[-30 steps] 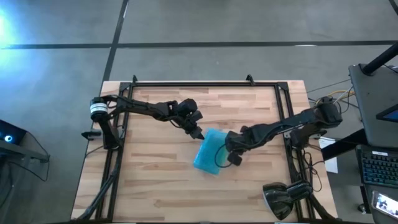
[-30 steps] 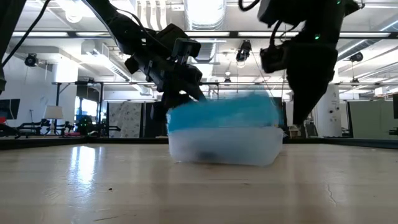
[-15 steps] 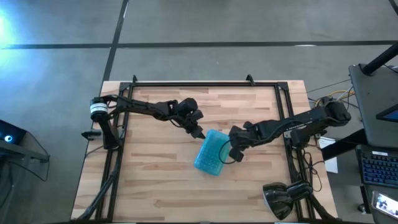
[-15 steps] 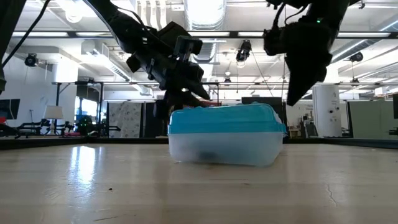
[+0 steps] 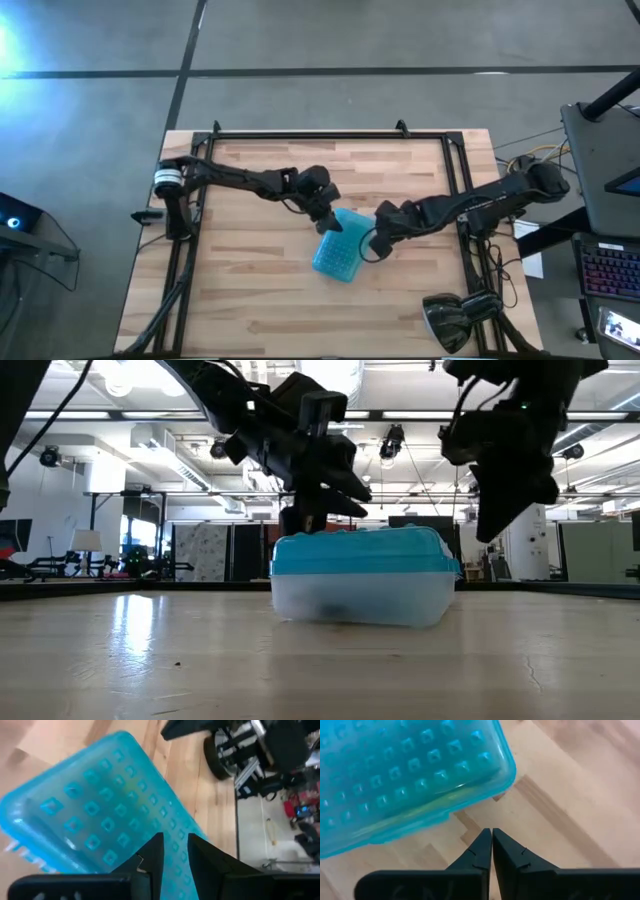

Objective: Pick & place school supplies into a supply box
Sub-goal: Close the blue supply box

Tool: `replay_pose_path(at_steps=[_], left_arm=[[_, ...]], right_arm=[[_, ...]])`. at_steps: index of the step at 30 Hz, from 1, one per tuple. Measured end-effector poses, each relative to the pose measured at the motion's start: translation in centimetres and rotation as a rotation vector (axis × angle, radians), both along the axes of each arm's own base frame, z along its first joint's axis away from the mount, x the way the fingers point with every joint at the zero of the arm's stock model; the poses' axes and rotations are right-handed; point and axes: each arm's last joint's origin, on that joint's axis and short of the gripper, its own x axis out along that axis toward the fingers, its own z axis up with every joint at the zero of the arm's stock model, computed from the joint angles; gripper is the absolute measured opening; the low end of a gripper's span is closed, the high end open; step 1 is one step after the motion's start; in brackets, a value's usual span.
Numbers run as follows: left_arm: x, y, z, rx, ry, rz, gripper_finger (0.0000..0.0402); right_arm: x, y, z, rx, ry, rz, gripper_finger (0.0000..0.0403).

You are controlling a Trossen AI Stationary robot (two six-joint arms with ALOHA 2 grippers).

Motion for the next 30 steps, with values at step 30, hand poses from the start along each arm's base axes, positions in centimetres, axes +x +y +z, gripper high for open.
replay_pose_path(at_steps=[30], left_arm=[[-4.0, 0.0, 0.7, 0.211, 0.325, 0.114, 0.0071]], right_arm=[[4.8, 0.7, -4.3, 0.293, -0.267, -0.158, 0.0008]])
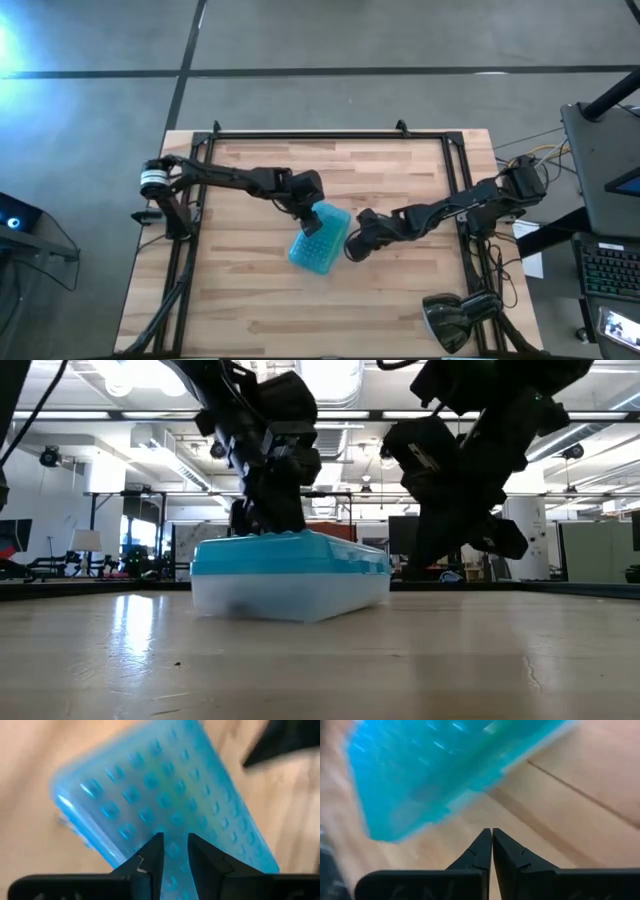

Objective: Pick & place school supplies into a supply box
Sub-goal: Close the blue supply box

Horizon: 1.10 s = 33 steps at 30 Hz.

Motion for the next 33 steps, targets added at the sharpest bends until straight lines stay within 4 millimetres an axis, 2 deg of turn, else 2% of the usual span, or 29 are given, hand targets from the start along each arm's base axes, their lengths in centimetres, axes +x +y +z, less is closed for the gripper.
replay_pose_path(at_steps=[4, 8, 14, 20, 24, 29, 33], left_arm=[[-0.2, 0.3, 1.0, 0.1, -0.041, 0.019, 0.0071], [-0.4, 0.4, -0.4, 0.095, 0.03, 0.0, 0.0071], [-0.3, 0.1, -0.8, 0.088, 0.052, -0.019, 0.0071], [-0.6, -0.1, -0.8, 0.074, 0.079, -0.011, 0.0071], [-0.7, -0.3, -0.8, 0.05, 0.093, -0.023, 0.0071], [-0.9, -0.3, -0.2, 0.059, 0.084, -0.012, 0.0071], [-1.4, -0.1, 1.5, 0.133, 0.046, 0.032, 0.0071]], right_arm=[[0.5, -0.2, -0.4, 0.108, -0.084, -0.117, 0.0008], [1.1, -0.1, -1.0, 0.138, -0.112, -0.146, 0.0008], [2.5, 0.0, -2.2, 0.168, -0.164, -0.149, 0.0009], [2.8, -0.1, -2.8, 0.128, -0.155, -0.151, 0.0009], [2.1, -0.8, -3.6, 0.047, -0.084, -0.184, 0.0008], [1.1, -0.9, -1.1, -0.024, -0.09, -0.173, 0.0008], [-0.4, -1.7, 0.9, -0.171, -0.064, -0.197, 0.0008]])
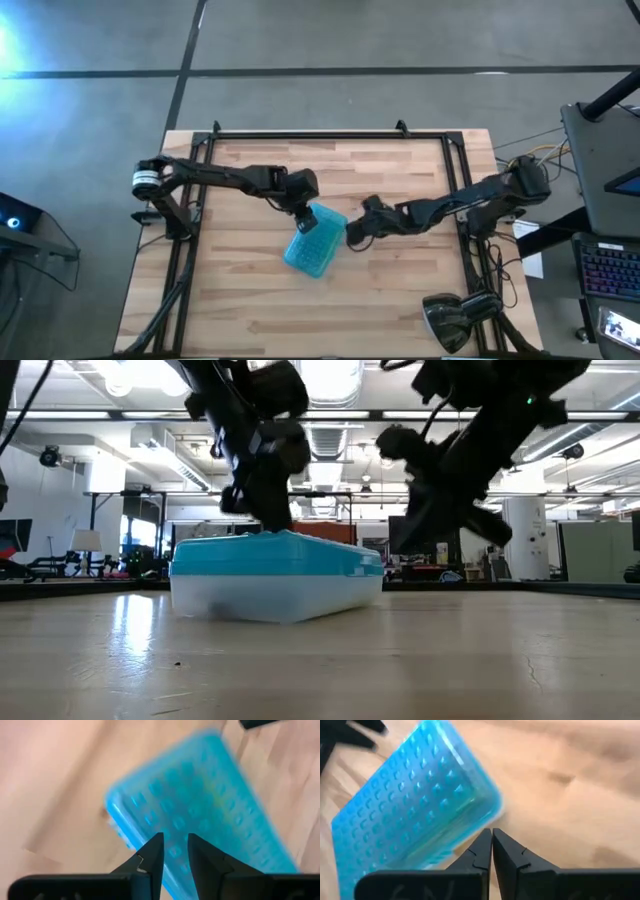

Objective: Pick & place school supplies into a supply box
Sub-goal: Close the blue supply box

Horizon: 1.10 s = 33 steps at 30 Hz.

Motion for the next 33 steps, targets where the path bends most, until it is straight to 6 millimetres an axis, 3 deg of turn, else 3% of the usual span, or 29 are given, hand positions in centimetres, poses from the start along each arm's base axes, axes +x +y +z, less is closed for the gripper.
replay_pose_path(at_steps=[5, 9, 14, 20, 27, 33], left_arm=[[-1.1, 0.4, 3.1, 0.129, -0.091, 0.077, 0.0071], [-2.7, 0.9, 4.1, 0.224, -0.088, 0.175, 0.0071], [-4.5, 1.7, 0.6, 0.132, 0.037, 0.236, 0.0071], [-6.1, 0.4, -2.9, -0.032, 0.132, 0.227, 0.0071], [-6.9, -1.8, -5.5, -0.187, 0.136, 0.218, 0.0071], [-6.4, -2.7, -6.1, -0.275, 0.033, 0.229, 0.0071]], right_arm=[[-1.7, -1.2, 2.1, -0.158, 0.047, 0.003, 0.0008], [-2.5, -1.7, 4.0, -0.278, 0.018, 0.028, 0.0008], [-2.6, -1.8, 2.8, -0.111, 0.111, 0.209, 0.0009], [-0.7, -1.0, -0.4, 0.044, 0.147, 0.317, 0.0008], [2.6, -1.3, -2.3, 0.051, 0.144, 0.337, 0.0008], [4.8, -3.2, -2.7, 0.011, 0.153, 0.336, 0.0008]])
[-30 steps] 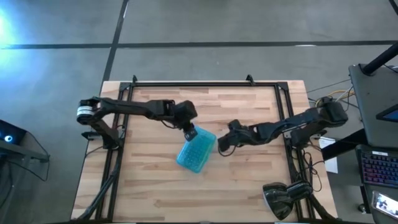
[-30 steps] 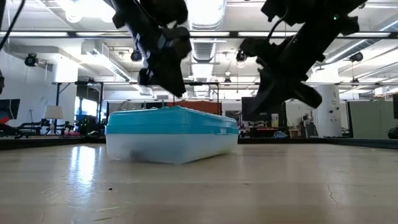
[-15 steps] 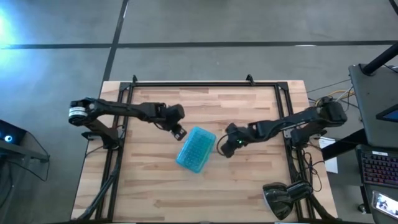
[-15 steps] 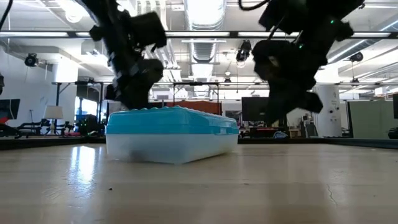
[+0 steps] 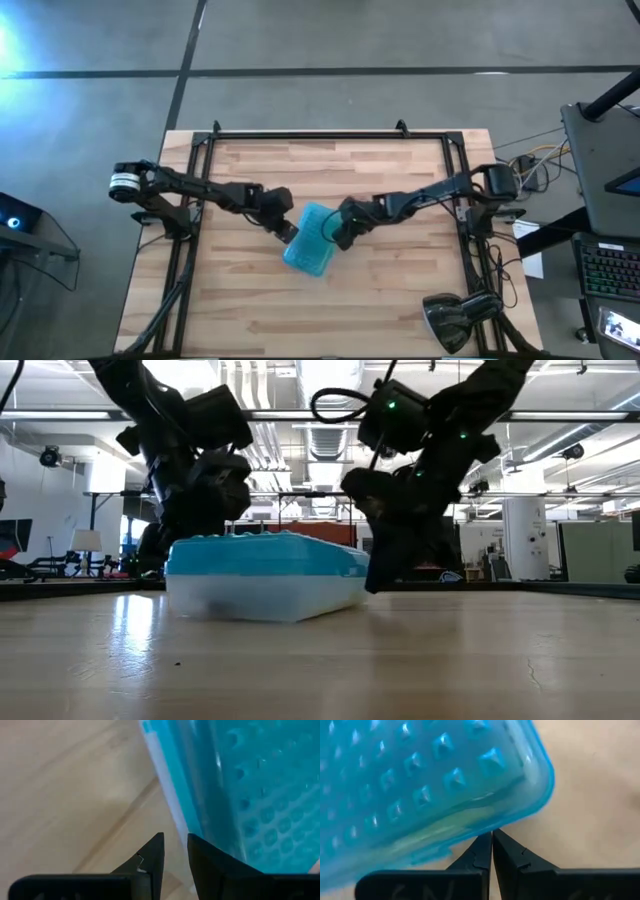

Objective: Pick & place school supplies into a supply box
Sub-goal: Close the blue supply box, then return to Home Position

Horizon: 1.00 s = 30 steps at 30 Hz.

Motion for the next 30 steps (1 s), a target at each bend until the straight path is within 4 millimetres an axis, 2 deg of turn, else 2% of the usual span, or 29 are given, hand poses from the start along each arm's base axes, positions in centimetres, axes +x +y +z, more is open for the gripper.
replay_pose_path(at_steps=[5, 8, 12, 15, 18, 23, 26, 30], left_arm=[[0.6, -0.4, -0.1, -0.023, -0.053, 0.016, 0.0071], [0.6, -0.6, -0.1, -0.018, -0.055, 0.011, 0.0071], [-0.1, -0.5, -0.3, 0.039, 0.007, -0.02, 0.0071], [-1.2, -0.2, 0.1, 0.124, 0.08, -0.002, 0.0071], [-1.8, 0.0, 2.1, 0.17, 0.013, -0.01, 0.0071], [-3.1, 0.2, 7.4, 0.262, -0.261, -0.06, 0.0071], [-5.0, 0.6, 8.1, 0.287, -0.306, -0.025, 0.0071], [-7.7, 0.5, 8.8, 0.29, -0.389, 0.041, 0.0071]], right_arm=[[0.5, -2.6, 0.5, -0.062, 0.024, -0.068, 0.0008], [0.0, -3.8, 1.2, -0.118, 0.072, -0.095, 0.0008], [-1.1, -4.3, 2.4, -0.169, 0.139, -0.066, 0.0008], [-2.5, -4.2, 4.2, -0.268, 0.152, -0.105, 0.0008], [-3.8, -4.0, 6.6, -0.326, 0.077, -0.083, 0.0008], [-6.3, -3.3, 11.1, -0.365, -0.201, 0.041, 0.0008], [-8.8, -2.7, 12.4, -0.38, -0.326, 0.011, 0.0008], [-12.8, -2.5, 12.8, -0.417, -0.384, -0.11, 0.0008]])
